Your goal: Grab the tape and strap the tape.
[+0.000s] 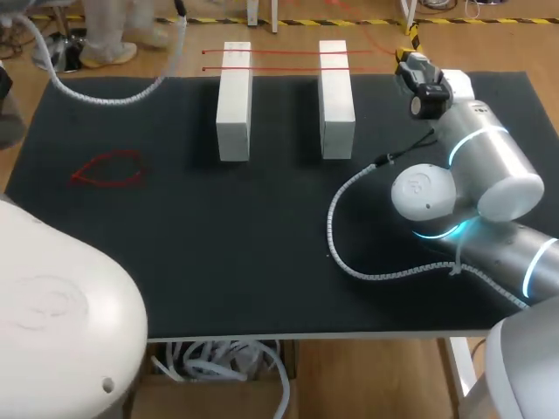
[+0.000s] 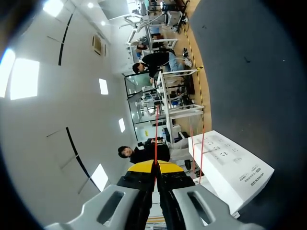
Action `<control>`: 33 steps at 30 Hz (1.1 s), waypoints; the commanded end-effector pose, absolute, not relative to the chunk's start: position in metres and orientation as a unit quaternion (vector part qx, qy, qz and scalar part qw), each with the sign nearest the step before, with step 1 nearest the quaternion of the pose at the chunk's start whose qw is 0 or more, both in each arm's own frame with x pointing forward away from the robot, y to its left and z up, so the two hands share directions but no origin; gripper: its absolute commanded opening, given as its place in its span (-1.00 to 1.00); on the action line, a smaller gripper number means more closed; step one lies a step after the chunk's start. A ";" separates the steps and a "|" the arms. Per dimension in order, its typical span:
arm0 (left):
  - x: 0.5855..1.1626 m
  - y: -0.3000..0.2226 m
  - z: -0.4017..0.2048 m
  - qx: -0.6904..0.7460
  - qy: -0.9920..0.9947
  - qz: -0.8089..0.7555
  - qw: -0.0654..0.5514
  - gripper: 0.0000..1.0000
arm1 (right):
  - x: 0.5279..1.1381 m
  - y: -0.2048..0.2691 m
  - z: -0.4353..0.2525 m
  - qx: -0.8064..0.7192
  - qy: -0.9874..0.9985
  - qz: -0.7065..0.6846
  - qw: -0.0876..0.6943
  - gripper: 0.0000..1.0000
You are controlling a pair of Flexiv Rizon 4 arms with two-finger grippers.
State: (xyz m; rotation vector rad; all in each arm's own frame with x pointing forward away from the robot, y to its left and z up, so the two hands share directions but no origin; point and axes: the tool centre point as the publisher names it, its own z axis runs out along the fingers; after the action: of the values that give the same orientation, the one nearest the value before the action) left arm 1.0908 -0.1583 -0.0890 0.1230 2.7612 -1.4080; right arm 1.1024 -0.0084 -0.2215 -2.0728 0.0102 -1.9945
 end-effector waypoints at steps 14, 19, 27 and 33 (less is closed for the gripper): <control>1.094 -0.167 -0.084 -0.003 0.974 -0.219 0.053 -1.00 | 1.104 -0.008 -0.222 -0.714 0.003 -0.688 0.132 -1.00; 1.094 -0.167 -0.084 -0.003 0.974 -0.219 0.053 -1.00 | 1.104 -0.008 -0.222 -0.714 0.003 -0.688 0.132 -1.00; 1.094 -0.167 -0.084 -0.003 0.974 -0.219 0.053 -1.00 | 1.104 -0.008 -0.222 -0.714 0.003 -0.688 0.132 -1.00; 1.096 -0.170 -0.087 -0.011 0.980 -0.196 0.039 -1.00 | 1.104 -0.008 -0.222 -0.714 0.003 -0.688 0.132 -1.00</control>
State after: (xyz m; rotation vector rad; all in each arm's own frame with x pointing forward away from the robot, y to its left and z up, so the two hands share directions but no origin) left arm 1.0915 -0.1655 -0.0899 -0.0287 2.9868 -0.6367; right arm 1.1023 -0.0080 -0.2210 -2.0758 0.0115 -1.9940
